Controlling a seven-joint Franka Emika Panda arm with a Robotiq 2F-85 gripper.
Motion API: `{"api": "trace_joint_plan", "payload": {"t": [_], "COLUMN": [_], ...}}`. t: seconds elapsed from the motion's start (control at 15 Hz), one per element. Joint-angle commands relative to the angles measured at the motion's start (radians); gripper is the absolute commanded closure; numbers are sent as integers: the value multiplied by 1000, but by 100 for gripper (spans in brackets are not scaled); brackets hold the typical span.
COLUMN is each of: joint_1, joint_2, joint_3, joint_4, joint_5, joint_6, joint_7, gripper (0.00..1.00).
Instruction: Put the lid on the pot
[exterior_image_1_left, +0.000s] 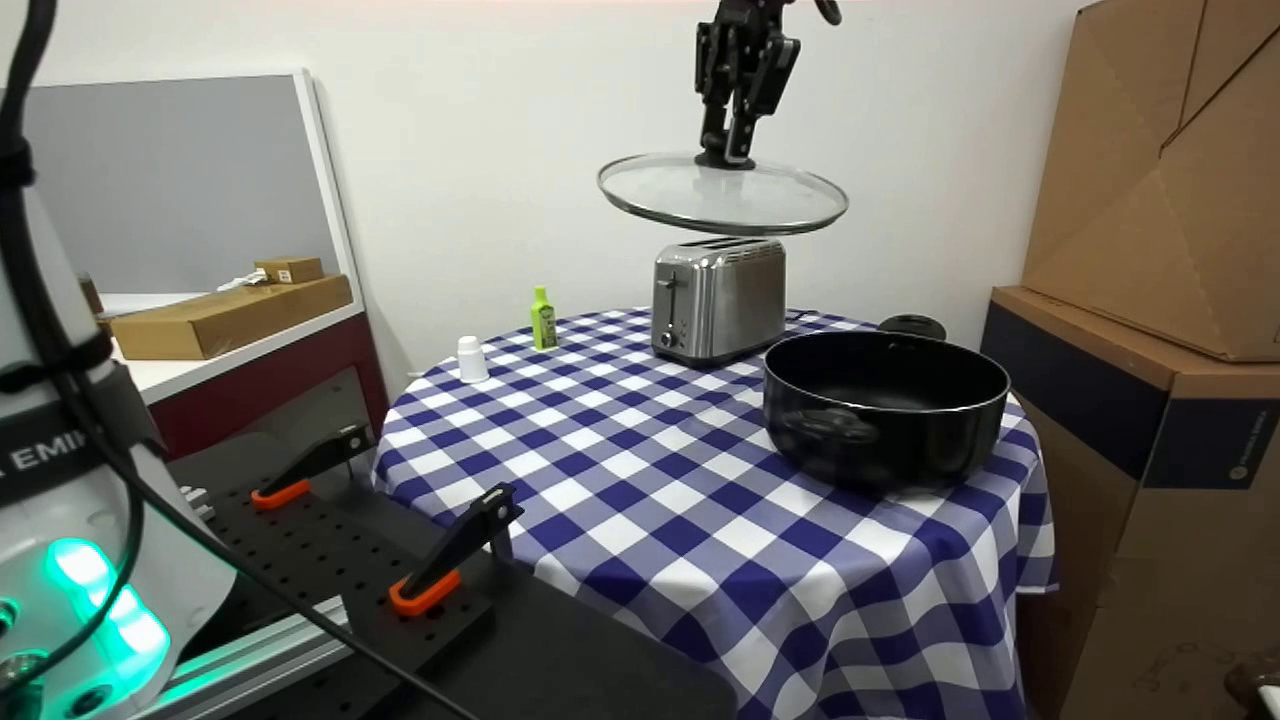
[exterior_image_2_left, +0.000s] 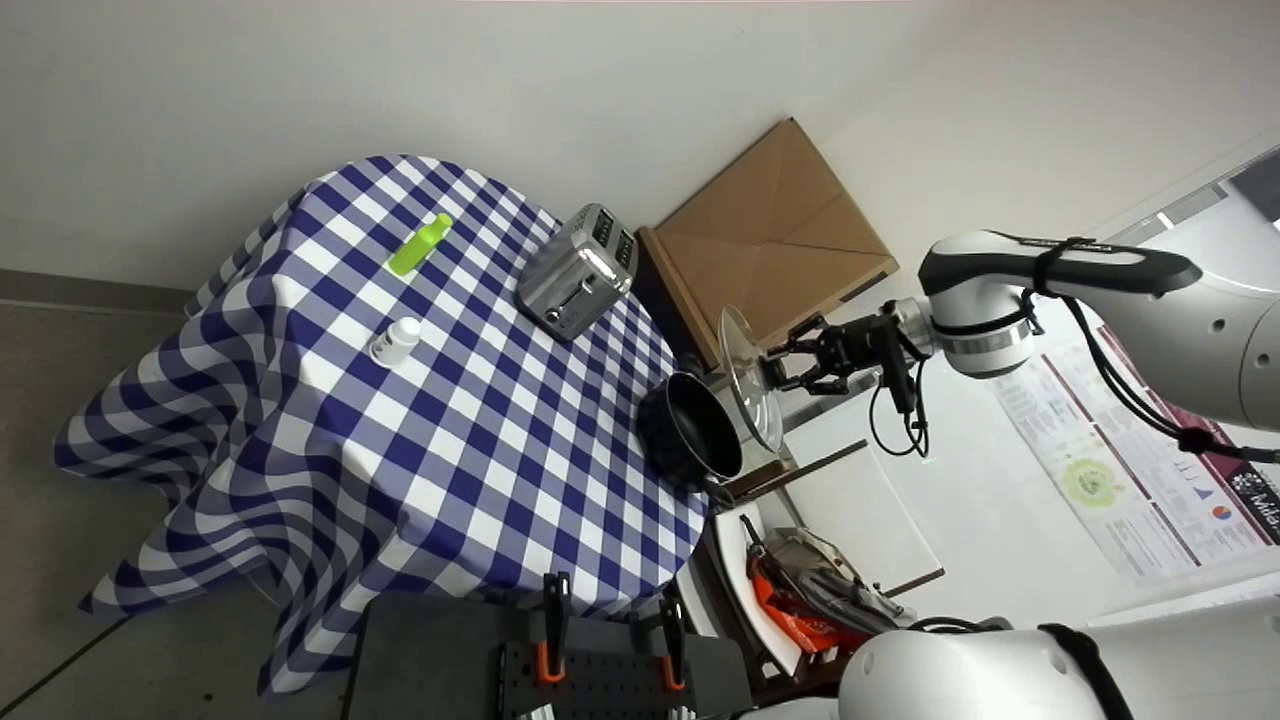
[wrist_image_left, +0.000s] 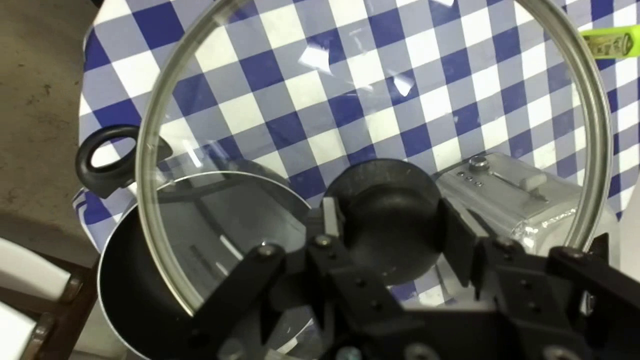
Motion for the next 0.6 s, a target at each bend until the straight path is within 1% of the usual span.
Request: {"api": "trace_joint_plan", "payload": {"t": [0.0, 0.27, 0.53], "joint_1": [-10, -31, -73], "joint_2": [97, 196, 279], "joint_3": [-17, -25, -34], "joint_4": [127, 235, 326], "joint_5": [26, 33, 60], "joint_6": [-32, -48, -75], "joint_7": [26, 48, 73], "gripper": [75, 75, 75]}}
